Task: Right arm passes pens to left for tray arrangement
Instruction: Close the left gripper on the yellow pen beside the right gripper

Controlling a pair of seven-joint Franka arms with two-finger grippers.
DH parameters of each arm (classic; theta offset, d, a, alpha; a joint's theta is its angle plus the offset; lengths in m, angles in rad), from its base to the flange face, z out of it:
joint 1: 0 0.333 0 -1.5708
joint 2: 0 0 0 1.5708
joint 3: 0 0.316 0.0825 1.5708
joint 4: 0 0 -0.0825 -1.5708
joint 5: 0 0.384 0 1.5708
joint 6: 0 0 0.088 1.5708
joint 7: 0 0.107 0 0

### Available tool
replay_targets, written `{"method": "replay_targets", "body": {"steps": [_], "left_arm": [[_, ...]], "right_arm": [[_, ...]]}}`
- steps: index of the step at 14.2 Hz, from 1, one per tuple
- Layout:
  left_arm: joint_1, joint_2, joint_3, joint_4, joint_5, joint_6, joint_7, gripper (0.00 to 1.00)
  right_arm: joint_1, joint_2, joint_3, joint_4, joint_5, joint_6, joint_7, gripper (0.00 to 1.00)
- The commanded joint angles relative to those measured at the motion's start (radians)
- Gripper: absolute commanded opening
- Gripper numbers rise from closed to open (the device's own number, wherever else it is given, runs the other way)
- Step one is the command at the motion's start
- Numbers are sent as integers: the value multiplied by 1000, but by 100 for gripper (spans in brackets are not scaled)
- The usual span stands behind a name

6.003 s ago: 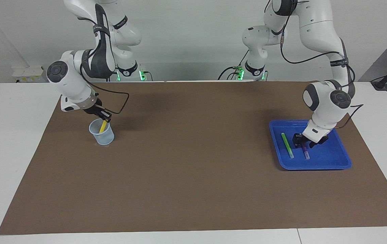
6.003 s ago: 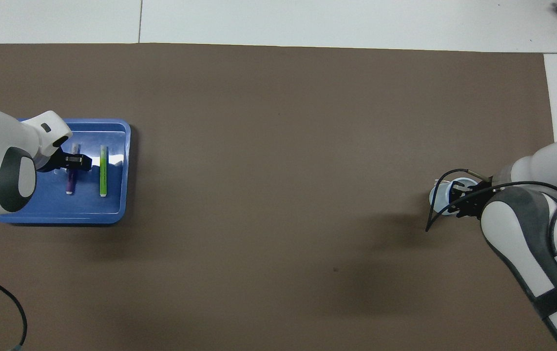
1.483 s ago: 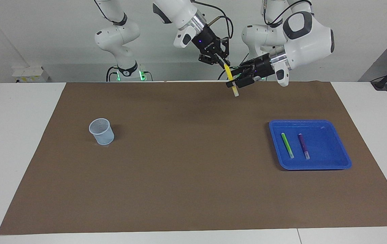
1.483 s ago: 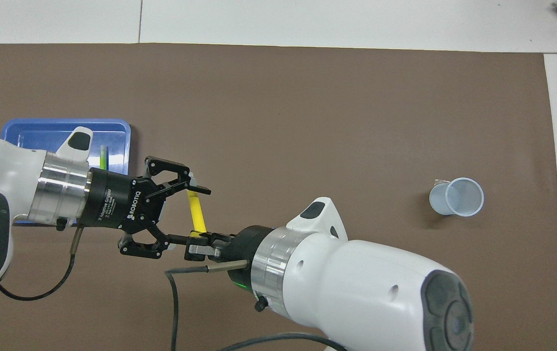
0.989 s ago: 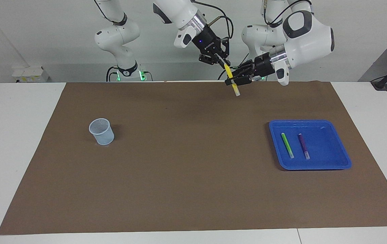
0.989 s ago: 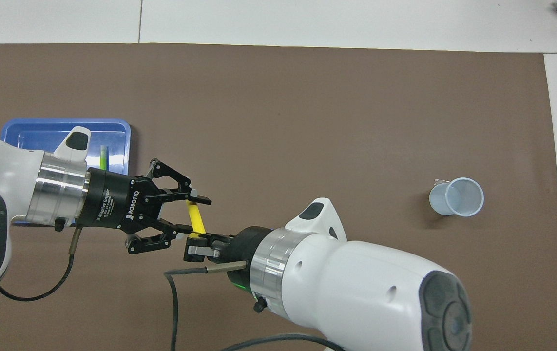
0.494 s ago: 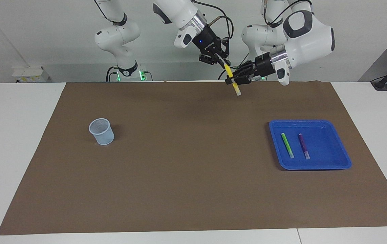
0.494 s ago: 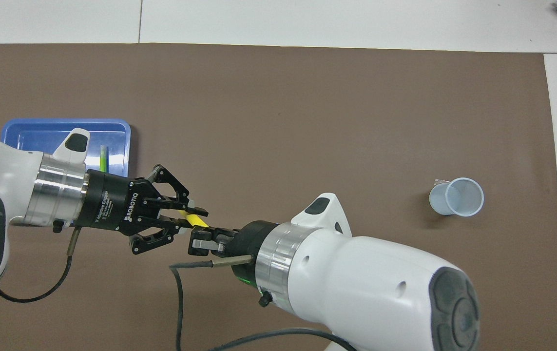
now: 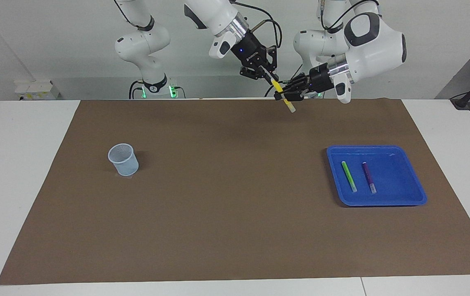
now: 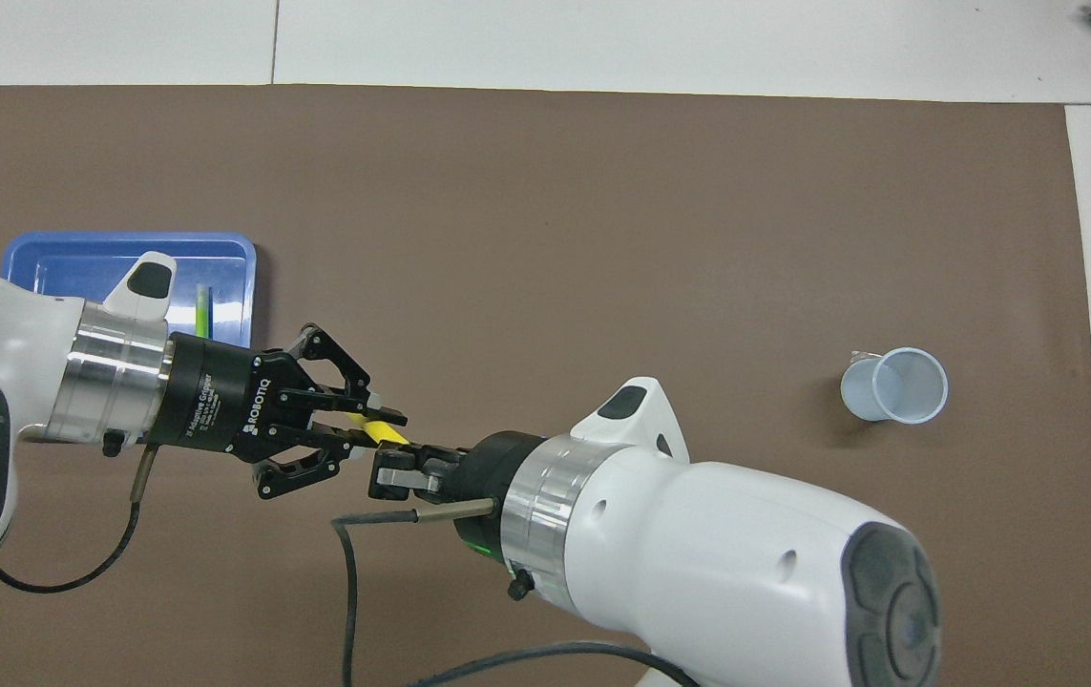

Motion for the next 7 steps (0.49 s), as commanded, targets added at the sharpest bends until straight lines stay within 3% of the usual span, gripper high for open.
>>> {"method": "replay_targets", "body": {"steps": [1,2,3,5,7], "left_arm": [[1,-27,3,-11,-9,-16,-21,0],[3,-28,3,-11,-9,-16,-21,0],[3,-28,3,-11,-9,-16,-21,0],[4,-28,3,-11,-9,-18,-19,0],[6,-28,6,-11,-7,-23,-18,0]], "right_arm": [[-16,0,11,-5,9,-8,-8,0],[-28,0,11,-5,9,-10,-8,2],[-36,0,11,-5,9,-10,-8,25],[-56,1,11,-5,9,-10,-21,48],[-68,6,10,-3,8,-5,-25,100]]}}
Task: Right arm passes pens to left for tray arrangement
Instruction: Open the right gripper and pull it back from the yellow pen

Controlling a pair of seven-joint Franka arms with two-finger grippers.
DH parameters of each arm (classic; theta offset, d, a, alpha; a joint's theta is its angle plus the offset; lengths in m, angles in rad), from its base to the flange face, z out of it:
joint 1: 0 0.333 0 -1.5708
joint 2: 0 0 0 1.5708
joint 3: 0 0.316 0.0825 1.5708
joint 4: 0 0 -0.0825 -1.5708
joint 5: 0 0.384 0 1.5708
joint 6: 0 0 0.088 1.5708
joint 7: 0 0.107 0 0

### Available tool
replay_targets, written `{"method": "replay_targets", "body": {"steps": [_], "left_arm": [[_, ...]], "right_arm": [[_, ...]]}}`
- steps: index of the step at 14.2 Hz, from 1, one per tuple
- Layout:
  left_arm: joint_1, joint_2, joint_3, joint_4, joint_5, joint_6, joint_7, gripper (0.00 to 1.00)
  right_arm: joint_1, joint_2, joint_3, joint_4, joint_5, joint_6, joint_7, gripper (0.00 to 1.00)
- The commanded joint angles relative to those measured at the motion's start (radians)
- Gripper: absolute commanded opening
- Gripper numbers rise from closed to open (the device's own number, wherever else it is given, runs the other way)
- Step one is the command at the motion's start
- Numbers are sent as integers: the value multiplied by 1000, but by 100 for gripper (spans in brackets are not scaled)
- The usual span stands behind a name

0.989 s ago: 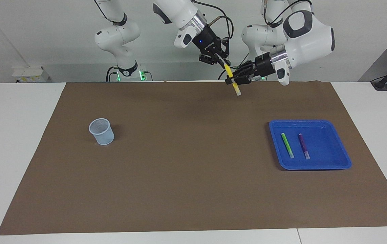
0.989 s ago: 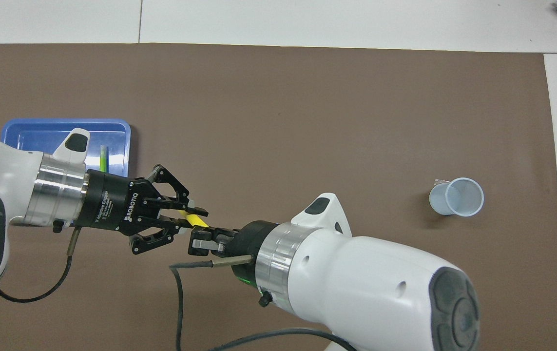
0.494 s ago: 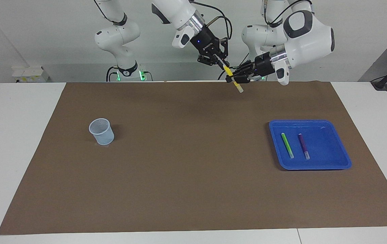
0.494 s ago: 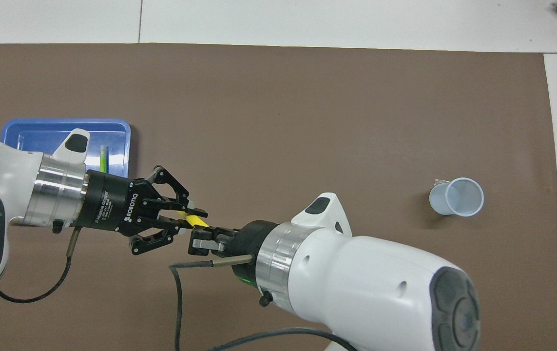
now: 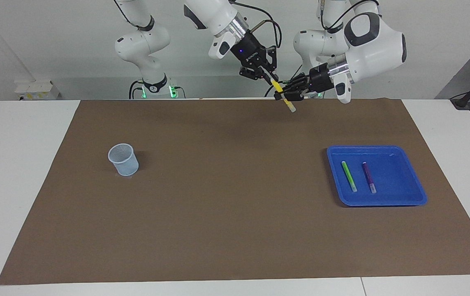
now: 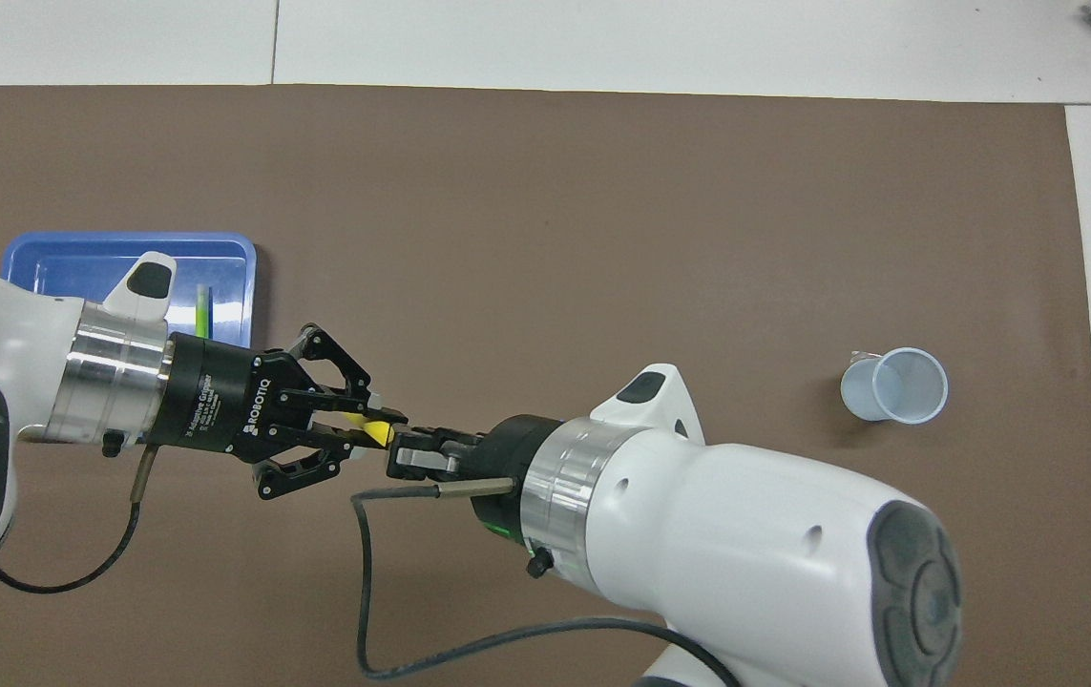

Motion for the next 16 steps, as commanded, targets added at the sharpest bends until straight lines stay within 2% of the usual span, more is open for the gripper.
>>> {"method": "replay_targets", "body": {"steps": [1,5,8,10,12,14,16], "left_arm": [[6,-27,5,-11,-5,-20,-15,0],[6,-25,5,-13,14,-19,1,0],[3,-30,4,-22,133,-32,95,0],[3,-33,4,-21,213,-66,180,0],[4,-33,4,-19,303,-87,298,0],[4,-33,4,-13,429,-107,434,0],[10,-32,10,-11,526,-109,575,0]], "right_arm": [[-39,4,9,-2,6,1,-25,100],[-82,6,9,-5,3,-17,-74,100],[-183,-5,8,-14,-7,-190,-210,100],[-240,-11,5,-16,-35,-293,-222,100],[-301,-16,6,-10,-163,-383,-228,100],[-314,-19,2,-9,-309,-437,-228,100],[-378,-20,2,-9,-377,-466,-229,100]]}}
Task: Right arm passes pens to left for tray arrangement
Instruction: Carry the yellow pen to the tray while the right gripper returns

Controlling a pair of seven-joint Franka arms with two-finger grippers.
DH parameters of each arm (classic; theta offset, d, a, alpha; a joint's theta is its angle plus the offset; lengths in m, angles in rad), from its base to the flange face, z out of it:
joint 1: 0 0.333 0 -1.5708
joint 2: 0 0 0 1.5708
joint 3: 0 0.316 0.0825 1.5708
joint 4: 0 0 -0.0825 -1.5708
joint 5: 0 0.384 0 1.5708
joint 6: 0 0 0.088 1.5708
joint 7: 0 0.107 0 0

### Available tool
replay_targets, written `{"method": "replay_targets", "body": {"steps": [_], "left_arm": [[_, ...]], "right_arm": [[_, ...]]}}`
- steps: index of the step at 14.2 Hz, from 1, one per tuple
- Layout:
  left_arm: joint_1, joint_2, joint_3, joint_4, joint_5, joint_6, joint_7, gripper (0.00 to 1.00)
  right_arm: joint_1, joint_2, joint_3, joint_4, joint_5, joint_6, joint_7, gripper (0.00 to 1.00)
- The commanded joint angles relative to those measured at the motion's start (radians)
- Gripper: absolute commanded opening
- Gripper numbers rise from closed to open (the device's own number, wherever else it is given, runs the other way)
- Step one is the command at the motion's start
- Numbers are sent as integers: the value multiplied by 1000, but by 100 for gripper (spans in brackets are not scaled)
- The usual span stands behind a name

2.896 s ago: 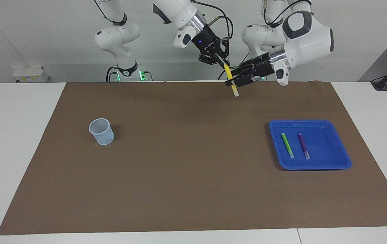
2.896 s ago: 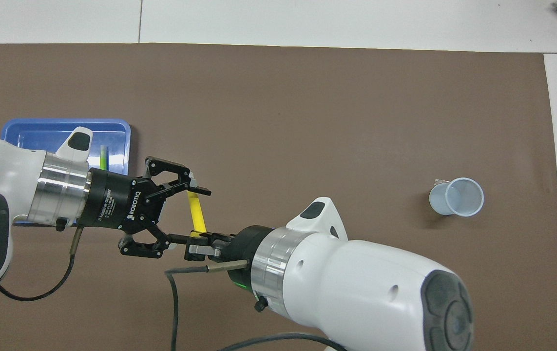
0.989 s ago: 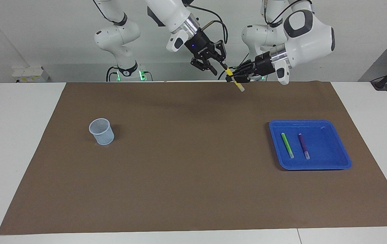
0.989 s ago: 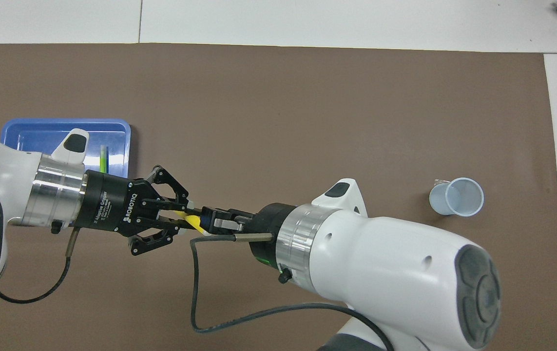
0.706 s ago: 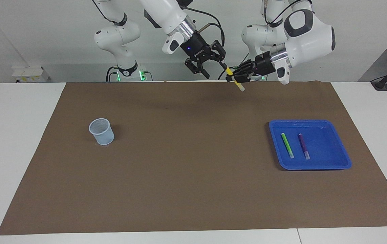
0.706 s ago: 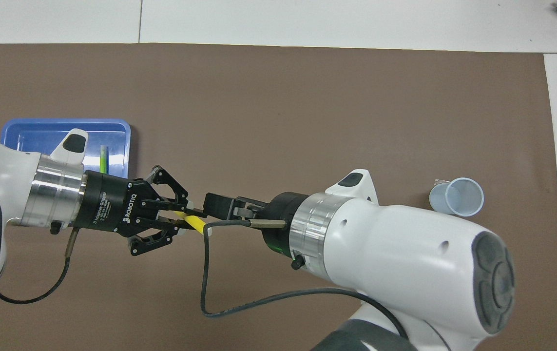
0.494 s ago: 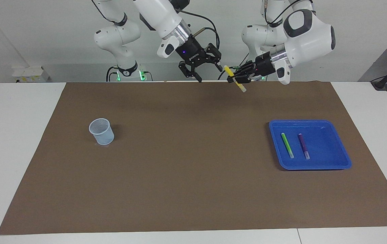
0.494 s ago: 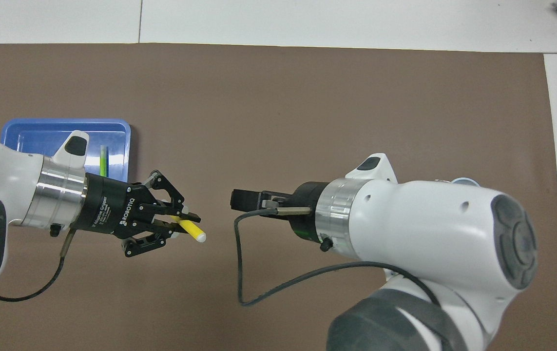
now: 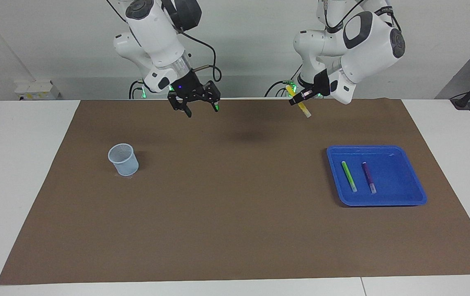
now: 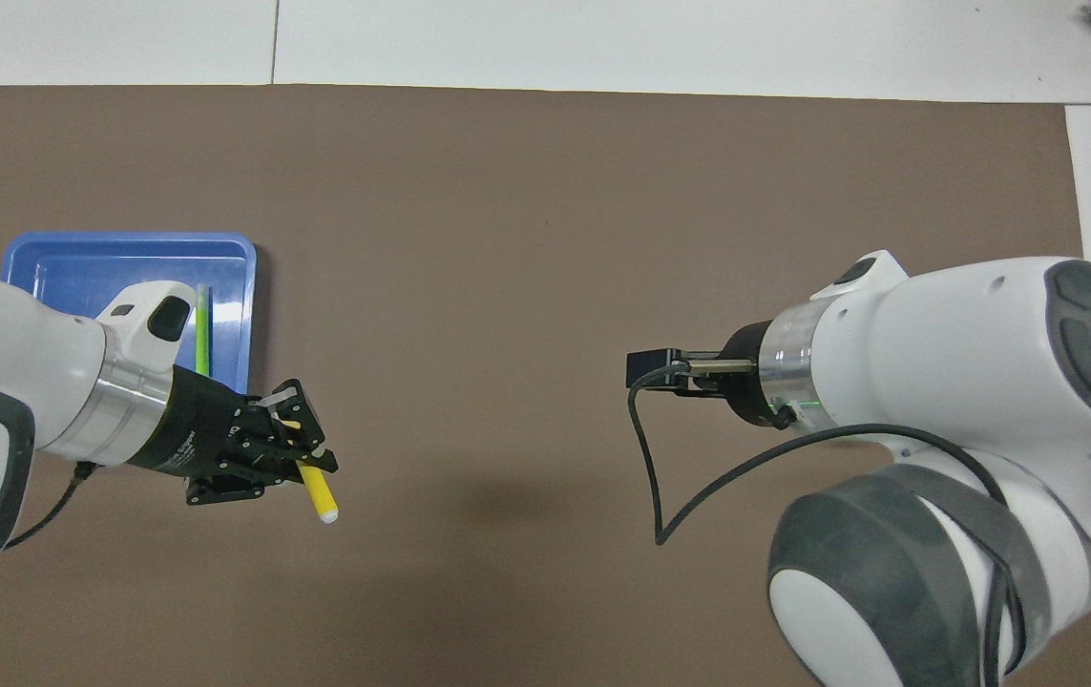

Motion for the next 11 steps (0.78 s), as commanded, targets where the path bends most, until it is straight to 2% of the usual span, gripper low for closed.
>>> {"method": "replay_targets", "body": {"steps": [1,5,7,11], "left_arm": [[29,-25,6,-11,137,-23,174,0],[94,-17,6,6,303,-22,392,0],[129,-17,6,5,412,1,505,0],[227,-12,6,-3,556,53,694,0]], "right_arm": [[-90,-17,8,-9,-74,-44,-23,100],[-232,-16,10,-2,-165,-93,-245,100],[-279,-13,8,8,-257,-137,-267,100],[-345,94,25,247,-300,-332,-316,100]]}}
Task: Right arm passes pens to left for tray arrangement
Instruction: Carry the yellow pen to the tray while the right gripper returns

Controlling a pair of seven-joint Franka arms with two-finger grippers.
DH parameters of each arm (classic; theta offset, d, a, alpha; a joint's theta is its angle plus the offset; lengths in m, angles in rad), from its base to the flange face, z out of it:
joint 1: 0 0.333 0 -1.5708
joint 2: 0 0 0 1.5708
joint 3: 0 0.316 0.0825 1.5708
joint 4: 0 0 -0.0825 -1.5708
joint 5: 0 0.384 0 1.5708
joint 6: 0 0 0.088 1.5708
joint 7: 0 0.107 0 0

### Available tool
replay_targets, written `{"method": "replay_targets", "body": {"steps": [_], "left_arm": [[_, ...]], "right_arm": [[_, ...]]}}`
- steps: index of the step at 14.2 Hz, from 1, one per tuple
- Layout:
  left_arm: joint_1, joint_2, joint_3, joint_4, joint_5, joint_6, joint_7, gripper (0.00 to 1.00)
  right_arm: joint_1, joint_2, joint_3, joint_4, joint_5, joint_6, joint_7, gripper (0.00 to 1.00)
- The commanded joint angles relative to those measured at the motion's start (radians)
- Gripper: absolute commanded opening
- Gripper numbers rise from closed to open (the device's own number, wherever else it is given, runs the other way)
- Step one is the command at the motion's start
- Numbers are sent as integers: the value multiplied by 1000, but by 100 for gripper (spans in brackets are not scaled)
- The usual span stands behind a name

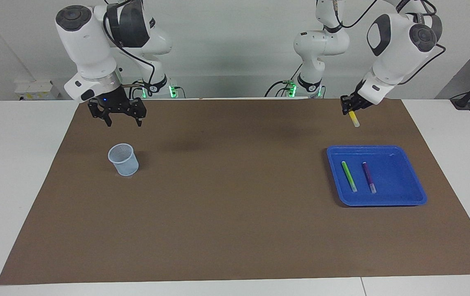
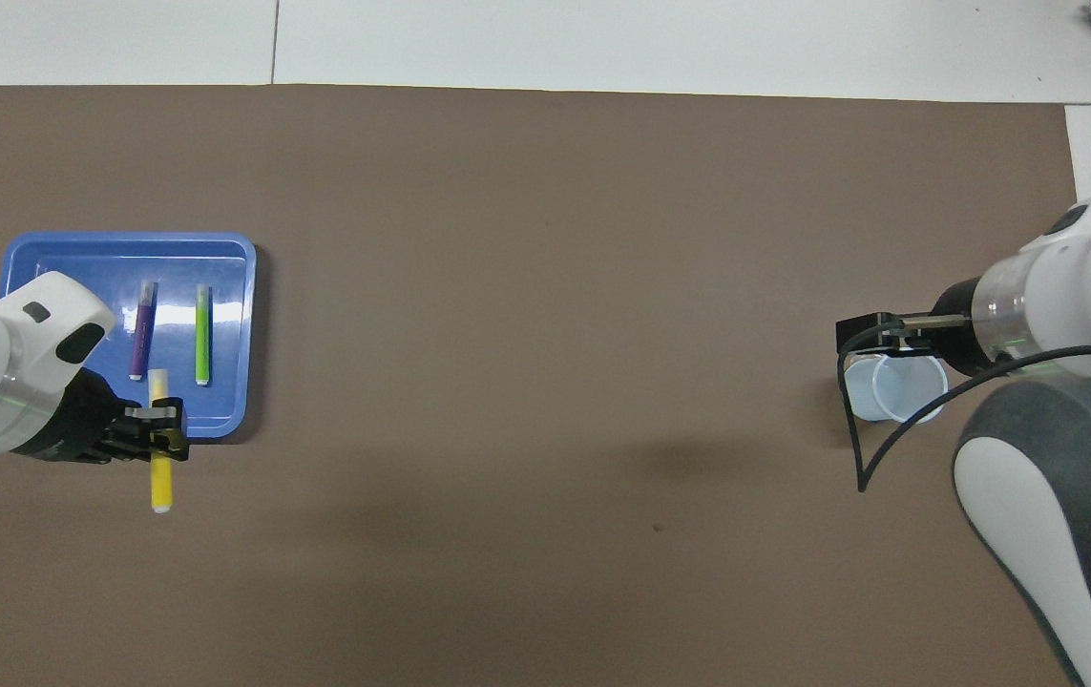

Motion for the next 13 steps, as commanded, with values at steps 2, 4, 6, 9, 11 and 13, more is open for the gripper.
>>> {"method": "replay_targets", "body": {"steps": [2,4,6,9,11,13], "left_arm": [[85,-9,-8,-17,94,71,173,0],[113,21,-8,-21,126,119,207,0],[149,66,-8,-21,131,174,231,0],[179,123,-8,-21,131,252,236,0],[186,166,-7,-21,131,309,235,0],[193,207,-7,-20,132,370,235,0]], "right_arm": [[-128,97,105,183,-17,-100,-21,100],[-138,85,133,168,-16,-113,-17,100],[-133,74,133,139,-12,-104,-15,100],[-108,63,112,126,-11,-109,-18,100],[-43,52,61,114,-11,-110,-21,100],[-41,51,58,117,-11,-116,-21,100]]}}
